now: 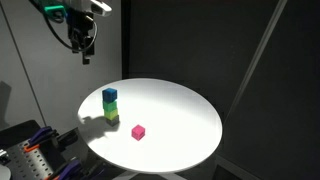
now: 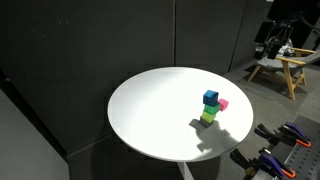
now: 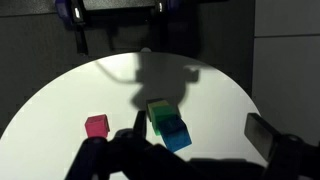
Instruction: Pick up the blue block and put it on the pink block
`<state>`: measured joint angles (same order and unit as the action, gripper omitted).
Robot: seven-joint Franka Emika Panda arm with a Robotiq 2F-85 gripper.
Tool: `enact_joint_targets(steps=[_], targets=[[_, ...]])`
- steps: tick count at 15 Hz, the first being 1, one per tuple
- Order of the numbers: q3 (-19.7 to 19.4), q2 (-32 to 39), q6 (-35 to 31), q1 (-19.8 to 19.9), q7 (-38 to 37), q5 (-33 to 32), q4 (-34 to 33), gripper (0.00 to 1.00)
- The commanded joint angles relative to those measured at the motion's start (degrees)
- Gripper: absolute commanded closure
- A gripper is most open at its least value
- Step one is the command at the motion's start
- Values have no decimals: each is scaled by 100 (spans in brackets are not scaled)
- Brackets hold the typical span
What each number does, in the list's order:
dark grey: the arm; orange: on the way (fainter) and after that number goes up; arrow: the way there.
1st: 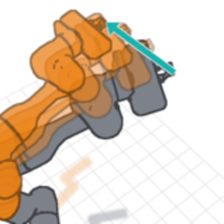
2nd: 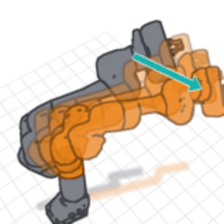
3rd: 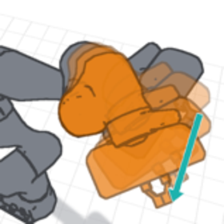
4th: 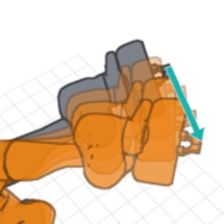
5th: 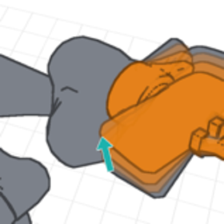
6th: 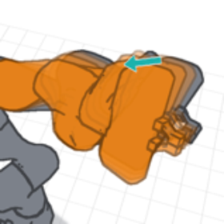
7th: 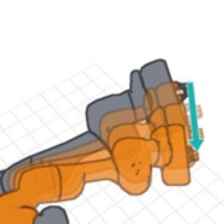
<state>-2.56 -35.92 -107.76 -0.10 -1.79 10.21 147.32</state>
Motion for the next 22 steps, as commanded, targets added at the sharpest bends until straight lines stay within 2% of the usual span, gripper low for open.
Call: enact_joint_targets(steps=[1,22], targets=[[37,3,15,45,21,20,-11,0],[106,140,-147,104,-18,-147,-78,0]])
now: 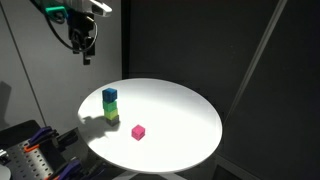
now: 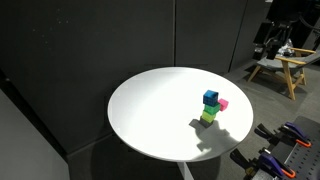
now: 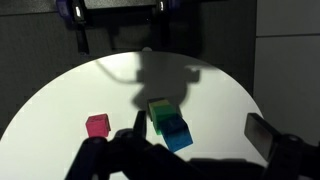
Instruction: Pick up the blue block and put it on the pink block
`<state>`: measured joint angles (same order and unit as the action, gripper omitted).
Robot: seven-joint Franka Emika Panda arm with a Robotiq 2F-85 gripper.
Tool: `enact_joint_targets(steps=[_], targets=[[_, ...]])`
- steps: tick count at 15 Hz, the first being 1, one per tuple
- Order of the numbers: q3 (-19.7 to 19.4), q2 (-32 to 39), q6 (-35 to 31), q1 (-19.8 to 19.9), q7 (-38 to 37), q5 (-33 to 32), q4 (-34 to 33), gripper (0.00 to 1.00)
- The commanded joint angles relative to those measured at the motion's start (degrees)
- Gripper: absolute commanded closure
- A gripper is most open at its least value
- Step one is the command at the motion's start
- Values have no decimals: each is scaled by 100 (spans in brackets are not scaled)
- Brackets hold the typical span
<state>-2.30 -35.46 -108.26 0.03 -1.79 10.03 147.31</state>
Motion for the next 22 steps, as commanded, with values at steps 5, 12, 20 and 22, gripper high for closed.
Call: enact_joint_targets(steps=[5,12,20,22], targets=[[118,253,-448,104,-4,-324,-134,0],[213,653,-1041,104,-100,-625,-305,0],[378,1278,-1514,68,-159,-1018,-536,0],[429,1488,-1663,59,-192,-1127,-578,0]])
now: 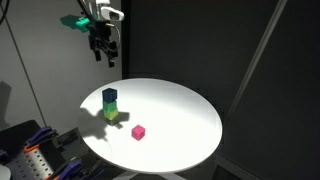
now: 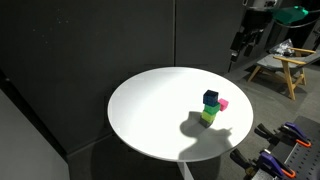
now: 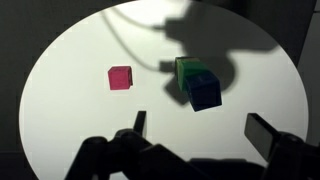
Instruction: Pick up the blue block and put it on the pink block
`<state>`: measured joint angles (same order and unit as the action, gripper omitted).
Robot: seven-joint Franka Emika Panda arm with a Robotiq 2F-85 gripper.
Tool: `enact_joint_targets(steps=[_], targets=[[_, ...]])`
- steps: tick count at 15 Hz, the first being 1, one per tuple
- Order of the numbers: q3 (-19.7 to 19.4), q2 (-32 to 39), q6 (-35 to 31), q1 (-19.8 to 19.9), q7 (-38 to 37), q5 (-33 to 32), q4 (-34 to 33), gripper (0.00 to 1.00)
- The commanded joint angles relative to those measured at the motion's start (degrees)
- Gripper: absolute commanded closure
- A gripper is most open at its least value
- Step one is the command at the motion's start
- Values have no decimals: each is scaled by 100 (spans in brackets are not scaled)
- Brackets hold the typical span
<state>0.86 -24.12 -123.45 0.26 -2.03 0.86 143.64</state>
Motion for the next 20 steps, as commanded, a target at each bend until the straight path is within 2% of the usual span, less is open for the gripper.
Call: enact_joint_targets(steps=[1,6,13,20], targets=[[141,480,-228,31,-197,-266,-233,0],[243,972,-579,8,-412,-402,-332,0],[381,1508,-1044,-21,-1103,-571,-401,0],[421,1928,-1256,-132,-1097,-621,-501,0]])
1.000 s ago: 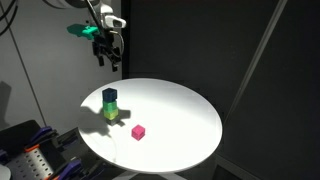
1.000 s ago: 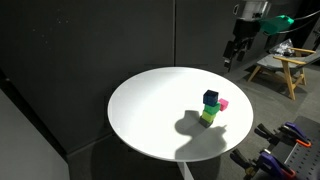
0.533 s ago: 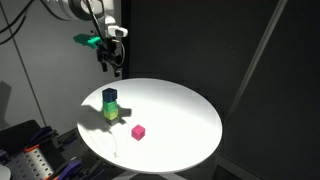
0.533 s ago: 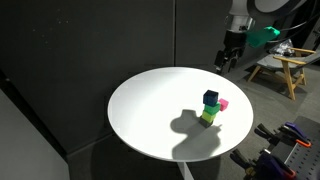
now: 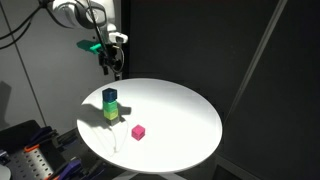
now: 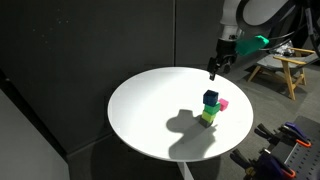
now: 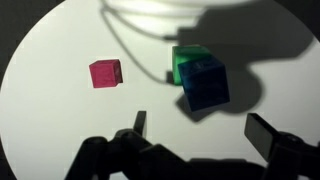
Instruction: Pick up the blue block and put it on the pink block
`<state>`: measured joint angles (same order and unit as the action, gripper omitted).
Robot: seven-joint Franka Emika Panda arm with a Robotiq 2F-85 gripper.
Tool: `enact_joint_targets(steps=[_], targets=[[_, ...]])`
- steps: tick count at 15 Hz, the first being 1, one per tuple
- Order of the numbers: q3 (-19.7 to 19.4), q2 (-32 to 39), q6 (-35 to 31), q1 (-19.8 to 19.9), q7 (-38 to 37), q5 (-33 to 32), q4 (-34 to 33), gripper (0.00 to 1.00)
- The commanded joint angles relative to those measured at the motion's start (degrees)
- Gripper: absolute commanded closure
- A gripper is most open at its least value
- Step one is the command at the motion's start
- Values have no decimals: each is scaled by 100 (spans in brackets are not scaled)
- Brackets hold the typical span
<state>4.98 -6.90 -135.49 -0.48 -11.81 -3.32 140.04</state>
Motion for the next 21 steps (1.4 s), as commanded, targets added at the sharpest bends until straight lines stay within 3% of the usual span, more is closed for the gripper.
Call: enact_joint_targets(steps=[1,21], targets=[[4,254,-59,-77,-73,-218,-144,0],[-62,1021,-425,-307,123,-767,-127,0]])
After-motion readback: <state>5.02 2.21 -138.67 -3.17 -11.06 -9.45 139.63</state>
